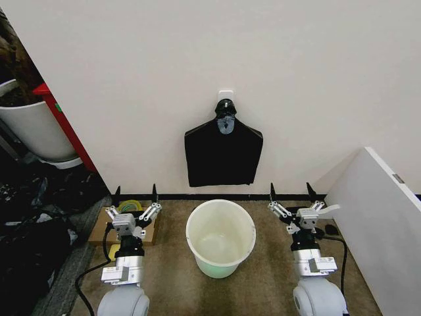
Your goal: Place the garbage bag over the trash bin.
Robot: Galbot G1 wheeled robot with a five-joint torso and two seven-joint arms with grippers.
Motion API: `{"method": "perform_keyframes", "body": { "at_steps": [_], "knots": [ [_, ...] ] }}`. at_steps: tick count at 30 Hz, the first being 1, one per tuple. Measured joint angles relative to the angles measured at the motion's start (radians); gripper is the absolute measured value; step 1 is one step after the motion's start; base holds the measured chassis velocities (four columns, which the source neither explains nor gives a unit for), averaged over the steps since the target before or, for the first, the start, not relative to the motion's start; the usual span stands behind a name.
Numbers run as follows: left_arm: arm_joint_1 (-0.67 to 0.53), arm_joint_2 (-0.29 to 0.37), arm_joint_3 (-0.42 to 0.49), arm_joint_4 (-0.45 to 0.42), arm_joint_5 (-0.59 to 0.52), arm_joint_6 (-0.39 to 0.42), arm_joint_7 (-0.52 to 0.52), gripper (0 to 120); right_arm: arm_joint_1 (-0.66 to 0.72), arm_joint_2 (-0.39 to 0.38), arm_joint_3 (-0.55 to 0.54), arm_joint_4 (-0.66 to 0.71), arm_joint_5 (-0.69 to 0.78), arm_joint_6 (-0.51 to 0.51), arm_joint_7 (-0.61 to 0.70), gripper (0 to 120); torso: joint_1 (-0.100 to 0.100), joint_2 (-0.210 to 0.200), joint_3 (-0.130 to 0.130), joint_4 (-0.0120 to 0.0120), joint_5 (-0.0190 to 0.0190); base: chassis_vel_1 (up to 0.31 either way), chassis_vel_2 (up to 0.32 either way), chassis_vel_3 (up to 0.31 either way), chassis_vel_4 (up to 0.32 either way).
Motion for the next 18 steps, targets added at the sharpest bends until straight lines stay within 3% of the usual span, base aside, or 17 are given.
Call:
{"method": "perform_keyframes", "body": {
  "at_steps": [2,6,12,18],
  "knots": [
    [-0.013,-0.007,-0.016,0.022,0.092,-0.061,0.042,100,0.004,0.011,0.032,-0.008,-0.092,0.042,-0.005,100,0.0,0.0,0.0,-0.0001,-0.0001,0.0,0.0,0.0,0.0],
    [-0.012,-0.013,-0.017,0.038,0.124,-0.104,0.076,100,0.005,0.02,0.061,-0.012,-0.165,0.081,-0.018,100,0.0,0.0,0.0,-0.0001,-0.0002,0.0,0.0,0.0,0.0],
    [-0.01,-0.015,-0.01,0.035,0.097,-0.118,0.087,100,-0.018,0.005,0.021,0.013,-0.002,0.037,-0.034,100,0.0,0.0,0.0,0.0,-0.0003,0.0,0.0,0.0,0.0],
    [-0.008,-0.015,-0.011,0.028,0.088,-0.12,0.09,100,-0.023,0.002,0.018,0.018,0.024,0.033,-0.039,100,0.0,0.0,0.0,0.0,-0.0003,0.0,0.0,0.0,0.0]
  ]
}}
